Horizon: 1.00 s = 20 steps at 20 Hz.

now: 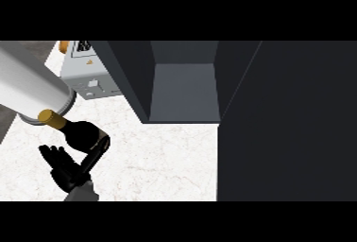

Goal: Pick up the wine, place it into the cabinet and close the cabinet

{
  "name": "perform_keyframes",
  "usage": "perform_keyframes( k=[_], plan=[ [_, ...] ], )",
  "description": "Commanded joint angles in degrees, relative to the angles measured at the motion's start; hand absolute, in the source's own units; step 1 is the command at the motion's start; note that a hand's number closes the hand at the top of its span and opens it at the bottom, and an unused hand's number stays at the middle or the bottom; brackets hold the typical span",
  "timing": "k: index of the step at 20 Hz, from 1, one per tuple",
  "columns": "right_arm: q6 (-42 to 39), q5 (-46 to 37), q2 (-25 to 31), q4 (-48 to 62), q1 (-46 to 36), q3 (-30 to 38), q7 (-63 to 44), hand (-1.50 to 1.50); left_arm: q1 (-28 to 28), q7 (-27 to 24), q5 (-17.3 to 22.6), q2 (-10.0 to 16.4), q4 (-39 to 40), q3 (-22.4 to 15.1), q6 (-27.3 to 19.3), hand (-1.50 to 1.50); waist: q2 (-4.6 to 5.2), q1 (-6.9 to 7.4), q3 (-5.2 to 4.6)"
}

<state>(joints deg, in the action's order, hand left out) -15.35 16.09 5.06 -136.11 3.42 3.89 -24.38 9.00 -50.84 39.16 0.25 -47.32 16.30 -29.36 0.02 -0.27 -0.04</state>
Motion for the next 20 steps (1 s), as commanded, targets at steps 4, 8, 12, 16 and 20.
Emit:
perform_keyframes(
  k=[4, 8, 12, 16, 20],
  plan=[
    [0.52, 1.30, -0.01, -3.04, 1.01, 1.12, -1.40, -1.50, 0.83, -6.94, 3.44, -0.24, 6.31, 0.97, 9.81, -1.50, -0.02, 0.02, 0.01],
    [-0.94, 1.79, 0.01, 1.88, -0.57, 2.04, 1.50, -1.50, 5.44, -9.28, 3.89, 3.54, 16.34, 4.90, 14.70, -1.50, 0.05, -0.03, 0.00],
    [1.77, -4.54, -3.08, -3.12, 0.77, -6.06, -1.35, -1.50, 8.70, -11.64, 3.85, 2.56, 21.26, 5.28, 16.68, 1.50, 0.09, -0.21, -0.03],
    [1.59, -7.20, -4.18, 0.70, 0.80, -6.38, 2.79, -1.50, 8.62, -11.08, 3.34, 2.95, 21.66, 4.55, 17.62, 1.50, 0.06, -0.03, 0.00],
    [-0.16, -1.98, -1.09, 1.36, 0.10, -1.21, 1.36, -1.50, 8.13, -10.37, 3.39, 3.74, 23.12, 4.76, 18.91, 1.50, 0.05, -0.05, 0.01]
  ],
)
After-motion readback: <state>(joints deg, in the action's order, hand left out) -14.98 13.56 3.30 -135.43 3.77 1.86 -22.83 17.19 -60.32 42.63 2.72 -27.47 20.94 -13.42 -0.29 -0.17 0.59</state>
